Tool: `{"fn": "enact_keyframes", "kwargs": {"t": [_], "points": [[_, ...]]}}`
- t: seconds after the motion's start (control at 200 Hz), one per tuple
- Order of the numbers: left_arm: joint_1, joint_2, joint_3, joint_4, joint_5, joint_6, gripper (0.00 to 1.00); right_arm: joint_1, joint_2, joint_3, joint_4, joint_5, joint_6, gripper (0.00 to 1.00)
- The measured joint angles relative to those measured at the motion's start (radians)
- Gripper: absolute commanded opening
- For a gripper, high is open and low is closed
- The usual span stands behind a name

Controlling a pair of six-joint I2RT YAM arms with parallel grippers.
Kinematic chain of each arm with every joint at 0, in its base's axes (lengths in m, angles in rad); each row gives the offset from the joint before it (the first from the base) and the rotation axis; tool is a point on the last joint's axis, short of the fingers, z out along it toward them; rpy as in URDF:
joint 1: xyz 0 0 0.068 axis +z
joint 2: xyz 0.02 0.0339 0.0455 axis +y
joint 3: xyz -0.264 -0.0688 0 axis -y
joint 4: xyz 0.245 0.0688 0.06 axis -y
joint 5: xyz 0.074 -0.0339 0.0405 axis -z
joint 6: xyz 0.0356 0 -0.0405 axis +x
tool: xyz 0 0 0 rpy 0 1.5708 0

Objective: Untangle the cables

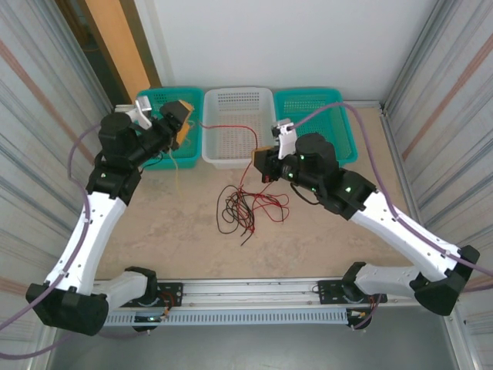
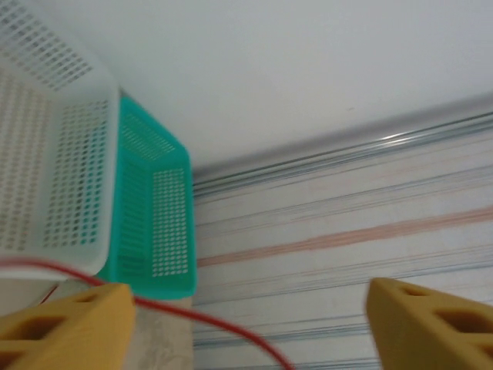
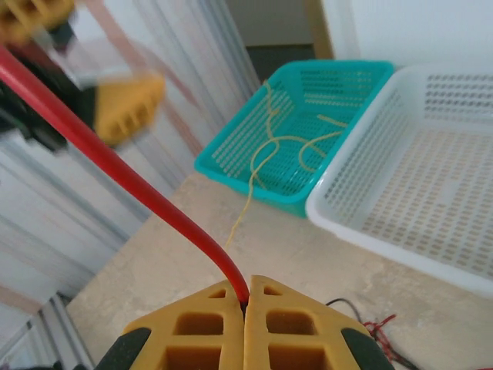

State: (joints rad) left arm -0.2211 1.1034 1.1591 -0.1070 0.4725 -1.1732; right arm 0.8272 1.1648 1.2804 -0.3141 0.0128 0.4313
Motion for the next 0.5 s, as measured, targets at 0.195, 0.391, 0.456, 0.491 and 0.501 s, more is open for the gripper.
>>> {"fn": "enact_keyframes", "kwargs": {"t": [0.195,0.391,0.456,0.491,0.501], "points": [[-0.024,-0.068,-0.086,-0.109,-0.005,0.126,0.89,-0.2,0.122,0.283,-0.188,0.05,0.01,0.0],[-0.162,-0.18,-0.171,-0.189,-0.035,0.268,0.8,-0.434,0.315,0.502,-0.343,0.032,0.039,0.0],[-0.2,-0.188,-0.225,-0.201,-0.055,0.29,0.83,-0.5,0.382,0.554,-0.393,0.012,0.053,0.0],[-0.214,-0.187,-0.252,-0.211,-0.063,0.299,0.83,-0.534,0.42,0.581,-0.415,0.005,0.058,0.0],[-0.218,-0.185,-0.259,-0.214,-0.064,0.304,0.83,-0.542,0.431,0.59,-0.421,0.002,0.058,0.0]]}}
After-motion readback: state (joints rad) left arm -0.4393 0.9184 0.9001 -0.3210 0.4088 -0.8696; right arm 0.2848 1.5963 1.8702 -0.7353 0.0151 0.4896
